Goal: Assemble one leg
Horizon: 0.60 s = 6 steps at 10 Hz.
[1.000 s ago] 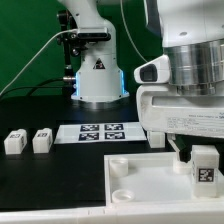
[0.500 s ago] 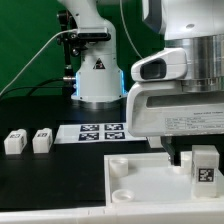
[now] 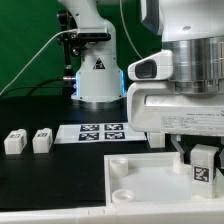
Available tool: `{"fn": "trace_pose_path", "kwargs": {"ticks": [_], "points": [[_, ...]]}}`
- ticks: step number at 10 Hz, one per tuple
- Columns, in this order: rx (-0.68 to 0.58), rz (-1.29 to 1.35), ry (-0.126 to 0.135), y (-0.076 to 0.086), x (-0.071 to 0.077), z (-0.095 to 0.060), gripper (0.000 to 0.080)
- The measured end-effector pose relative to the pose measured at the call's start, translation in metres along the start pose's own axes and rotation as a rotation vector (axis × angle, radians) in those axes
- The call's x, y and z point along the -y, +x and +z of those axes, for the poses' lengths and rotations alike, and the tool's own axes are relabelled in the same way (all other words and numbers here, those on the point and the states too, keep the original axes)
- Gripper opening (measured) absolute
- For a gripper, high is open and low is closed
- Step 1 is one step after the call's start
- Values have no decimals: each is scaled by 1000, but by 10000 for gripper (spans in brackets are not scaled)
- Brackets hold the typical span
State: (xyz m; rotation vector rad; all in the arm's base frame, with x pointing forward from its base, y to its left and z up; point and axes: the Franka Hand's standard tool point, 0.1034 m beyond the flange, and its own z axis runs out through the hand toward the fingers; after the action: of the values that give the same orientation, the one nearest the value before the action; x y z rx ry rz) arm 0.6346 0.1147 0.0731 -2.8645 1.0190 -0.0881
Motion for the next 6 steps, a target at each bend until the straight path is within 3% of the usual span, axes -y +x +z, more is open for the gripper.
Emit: {"fn": "trace_pose_path", "kwargs": {"ticks": [3,6], "points": [[14,539,-8,1,-4,1,298],[64,1064,10,-2,-2,2,298]]}}
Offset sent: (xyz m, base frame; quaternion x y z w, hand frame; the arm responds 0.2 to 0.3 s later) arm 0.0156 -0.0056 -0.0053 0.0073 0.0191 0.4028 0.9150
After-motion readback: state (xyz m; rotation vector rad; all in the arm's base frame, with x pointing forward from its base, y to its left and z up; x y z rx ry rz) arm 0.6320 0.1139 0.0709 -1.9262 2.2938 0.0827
